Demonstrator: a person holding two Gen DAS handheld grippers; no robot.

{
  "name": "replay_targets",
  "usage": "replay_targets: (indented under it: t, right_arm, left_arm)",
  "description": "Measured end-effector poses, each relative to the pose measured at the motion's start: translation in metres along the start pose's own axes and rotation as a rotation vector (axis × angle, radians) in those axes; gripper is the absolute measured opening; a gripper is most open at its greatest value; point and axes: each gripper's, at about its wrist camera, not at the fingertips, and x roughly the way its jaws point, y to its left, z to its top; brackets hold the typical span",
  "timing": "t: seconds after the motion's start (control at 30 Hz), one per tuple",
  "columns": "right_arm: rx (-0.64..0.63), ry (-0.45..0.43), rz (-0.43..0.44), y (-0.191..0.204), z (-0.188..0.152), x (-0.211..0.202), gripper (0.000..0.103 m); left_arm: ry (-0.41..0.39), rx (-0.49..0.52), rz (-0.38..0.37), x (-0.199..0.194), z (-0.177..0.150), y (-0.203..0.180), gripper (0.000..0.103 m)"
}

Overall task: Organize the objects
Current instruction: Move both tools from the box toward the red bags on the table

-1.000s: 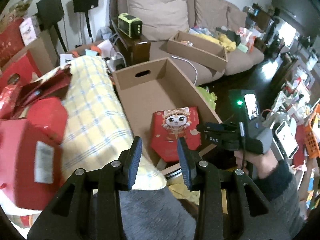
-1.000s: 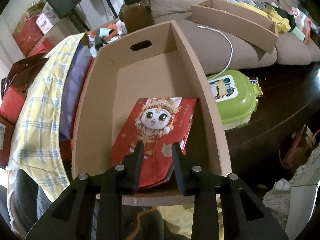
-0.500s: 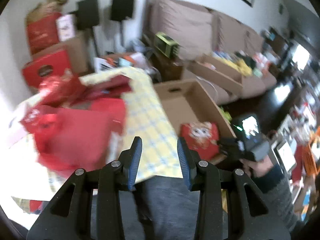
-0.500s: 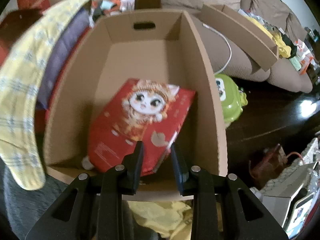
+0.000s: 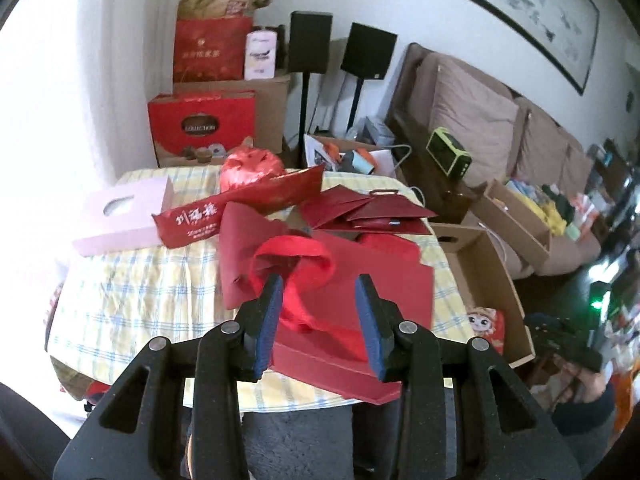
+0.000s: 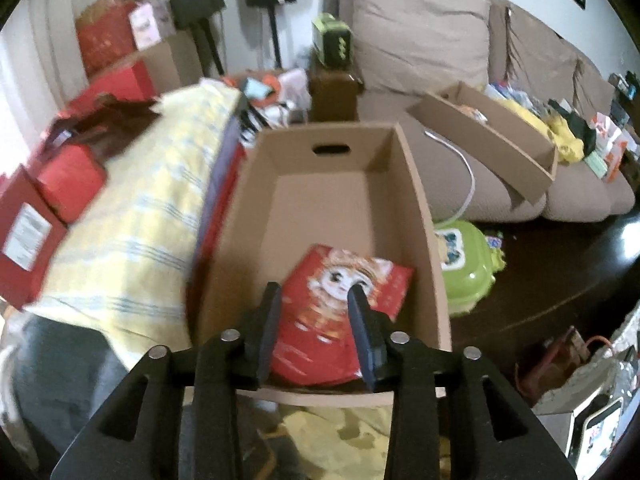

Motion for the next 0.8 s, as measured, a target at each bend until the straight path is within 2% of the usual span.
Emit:
replay_targets:
  t: [0.07, 0.23, 0.27, 0.3, 0.33, 0.37, 0.43, 0.47, 0.53, 0.67, 0.8]
  right_arm:
    - [0.008, -0.024, 0.038, 0.01, 0.004, -0.011, 0.042]
    - [0.052, -0.04, 0.159, 0.038, 0.006, -0.025, 0.059]
    - [0.044, -0.044, 0.18, 0.048, 0.006, -0.027, 0.063]
    - [0.032, -0.049, 0.201, 0.057, 0.006, -0.029, 0.067]
    - [0.021, -0.05, 0.214, 0.064, 0.005, -0.028, 0.068]
    - [0.001, -0.048, 0.229, 0.076, 0.003, -0.028, 0.068]
    - [-0.043, -0.035, 0.26, 0.098, -0.001, -0.024, 0.068]
    - [-0.064, -0.031, 0.277, 0.109, -0.003, -0.021, 0.068]
    - [-0.094, -0.018, 0.299, 0.128, -0.009, -0.014, 0.068]
    - [-0.112, 0.023, 0.339, 0.158, -0.013, -0.003, 0.067]
    - [-0.182, -0.03, 0.384, 0.194, -0.016, -0.019, 0.068]
  left_arm:
    - [0.006, -0.011, 0.005, 0.004, -0.003, 0.008, 0.035]
    - [0.006, -0.022, 0.027, 0.015, -0.008, 0.031, 0.035]
    - [0.008, -0.031, 0.003, 0.017, -0.01, 0.036, 0.035]
    - [0.013, -0.043, -0.056, 0.02, -0.013, 0.041, 0.035]
    - [0.028, -0.049, -0.114, 0.024, -0.016, 0.045, 0.035]
    - [0.041, -0.048, -0.137, 0.028, -0.018, 0.048, 0.035]
    - [0.041, -0.027, -0.138, 0.031, -0.023, 0.05, 0.034]
    - [0.032, -0.015, -0.13, 0.033, -0.025, 0.051, 0.032]
    - [-0.022, -0.032, -0.142, 0.031, -0.028, 0.059, 0.016]
    - [-0.055, -0.07, -0.227, 0.032, -0.03, 0.078, 0.013]
    - [-0.041, 0.078, -0.284, 0.032, -0.036, 0.077, 0.013]
